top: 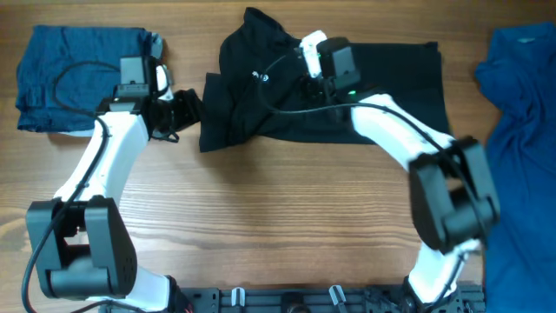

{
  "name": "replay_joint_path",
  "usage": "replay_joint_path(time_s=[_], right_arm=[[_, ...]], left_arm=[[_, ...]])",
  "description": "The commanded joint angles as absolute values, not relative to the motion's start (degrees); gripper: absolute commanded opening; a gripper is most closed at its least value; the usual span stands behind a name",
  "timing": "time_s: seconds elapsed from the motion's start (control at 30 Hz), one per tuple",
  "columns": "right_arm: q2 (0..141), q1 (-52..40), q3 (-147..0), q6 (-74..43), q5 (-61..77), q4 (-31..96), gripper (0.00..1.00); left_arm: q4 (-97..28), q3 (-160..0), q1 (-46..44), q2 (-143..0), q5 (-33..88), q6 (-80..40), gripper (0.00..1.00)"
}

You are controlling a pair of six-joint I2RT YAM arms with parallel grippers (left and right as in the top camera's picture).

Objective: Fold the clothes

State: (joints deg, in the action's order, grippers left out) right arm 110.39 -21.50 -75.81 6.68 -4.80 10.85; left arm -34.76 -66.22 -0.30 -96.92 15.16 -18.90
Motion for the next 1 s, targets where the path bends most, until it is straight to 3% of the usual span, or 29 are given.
replay_joint_path(time_s=[0.0, 0.23, 0.63, 0.7, 0.73, 0.77, 0.8, 0.97], right_arm=[[101.75, -16.05, -76.95, -1.74, -6.17, 23.57, 0.89], [101.06, -4.14, -76.05, -1.65, -4.29, 42.94, 0.89], [101.06, 5.32, -75.99, -2.11, -1.19, 46.37, 0.89], [101.06, 5.32, -75.99, -2.07, -1.21, 46.37, 0.89], [101.06, 5.32, -75.99, -2.07, -1.21, 46.41, 0.89], [101.06, 5.32, -75.99, -2.09, -1.21, 46.61, 0.89], [101.06, 5.32, -75.99, -2.09, -1.21, 47.00, 0.88], [101.12, 5.32, -75.99, -3.66, 2.50, 49.91, 0.81]], left_arm=[[-36.01, -65.84, -5.82, -95.59, 12.60, -17.12, 0.77], [-38.00, -65.49, -10.61, -98.72, 3.53, -26.06, 0.82], [-35.55, -65.47, -10.66, -111.79, 2.66, -28.99, 0.76], [-35.57, -65.47, -10.66, -111.77, 2.66, -28.97, 0.61], [-35.62, -65.47, -10.66, -111.77, 2.68, -28.97, 0.43], [-35.66, -65.47, -10.63, -111.77, 2.68, -28.97, 0.33], [-35.83, -65.47, -10.66, -111.77, 2.68, -28.97, 0.29], [-36.23, -65.49, -10.66, -111.74, 2.66, -28.75, 0.46]])
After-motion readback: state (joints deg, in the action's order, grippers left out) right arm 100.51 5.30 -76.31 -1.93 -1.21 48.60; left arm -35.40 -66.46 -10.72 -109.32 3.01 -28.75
